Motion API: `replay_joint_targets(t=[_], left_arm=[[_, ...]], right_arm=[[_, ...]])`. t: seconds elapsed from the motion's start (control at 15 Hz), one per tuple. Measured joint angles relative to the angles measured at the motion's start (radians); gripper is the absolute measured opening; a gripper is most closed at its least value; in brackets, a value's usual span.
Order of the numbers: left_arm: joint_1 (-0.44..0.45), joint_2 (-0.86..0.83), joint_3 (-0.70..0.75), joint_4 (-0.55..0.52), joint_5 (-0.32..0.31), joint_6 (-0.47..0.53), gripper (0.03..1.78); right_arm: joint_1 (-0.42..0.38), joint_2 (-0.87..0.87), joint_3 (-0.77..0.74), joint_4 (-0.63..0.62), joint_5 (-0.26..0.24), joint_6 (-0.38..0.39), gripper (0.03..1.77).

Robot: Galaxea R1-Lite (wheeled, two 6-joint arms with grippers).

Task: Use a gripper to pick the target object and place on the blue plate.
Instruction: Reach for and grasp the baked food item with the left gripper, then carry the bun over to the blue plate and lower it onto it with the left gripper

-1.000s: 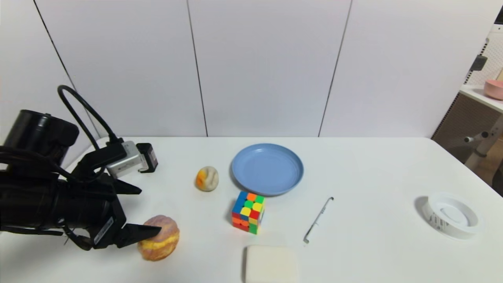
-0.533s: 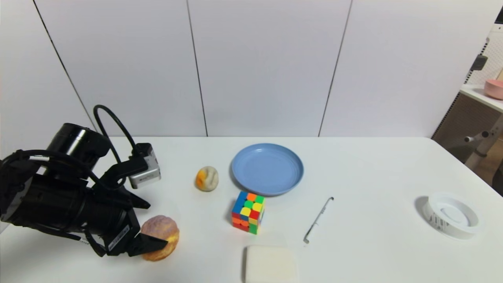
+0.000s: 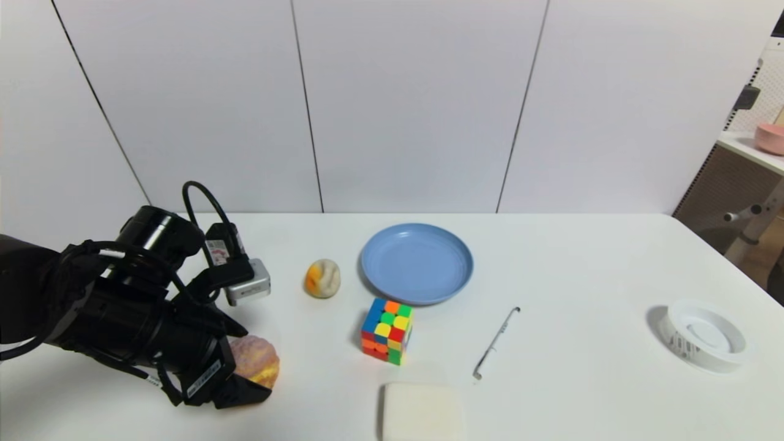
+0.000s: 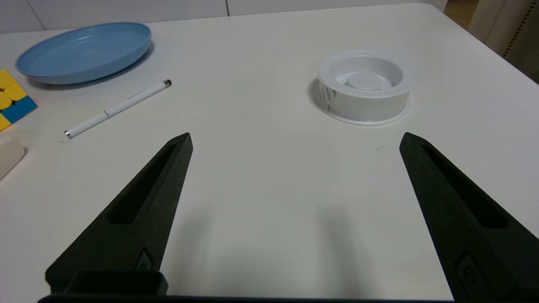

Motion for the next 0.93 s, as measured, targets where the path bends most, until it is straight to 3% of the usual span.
replay_joint_targets(t=[0.27, 0.4, 0.6, 0.73, 0.93], left_arm=[[-0.002, 0.027, -0.004, -0.016, 0.032, 0.001, 1.68], [-0.002, 0.033, -0.003, -0.013, 0.036, 0.001, 1.32], [-0.002, 0.040, 0.007, -0.003, 0.040, 0.000, 0.97], [-0.002, 0.041, 0.010, 0.004, 0.037, -0.003, 0.84], [-0.017, 0.030, 0.003, 0.010, 0.033, -0.008, 0.82]], right_arm=[[0.000, 0.000, 0.000, 0.000, 0.000, 0.000, 1.70], [0.000, 0.000, 0.000, 0.000, 0.000, 0.000, 1.70], [0.000, 0.000, 0.000, 0.000, 0.000, 0.000, 1.70], [0.000, 0.000, 0.000, 0.000, 0.000, 0.000, 1.70], [0.000, 0.000, 0.000, 0.000, -0.001, 0.000, 1.70]])
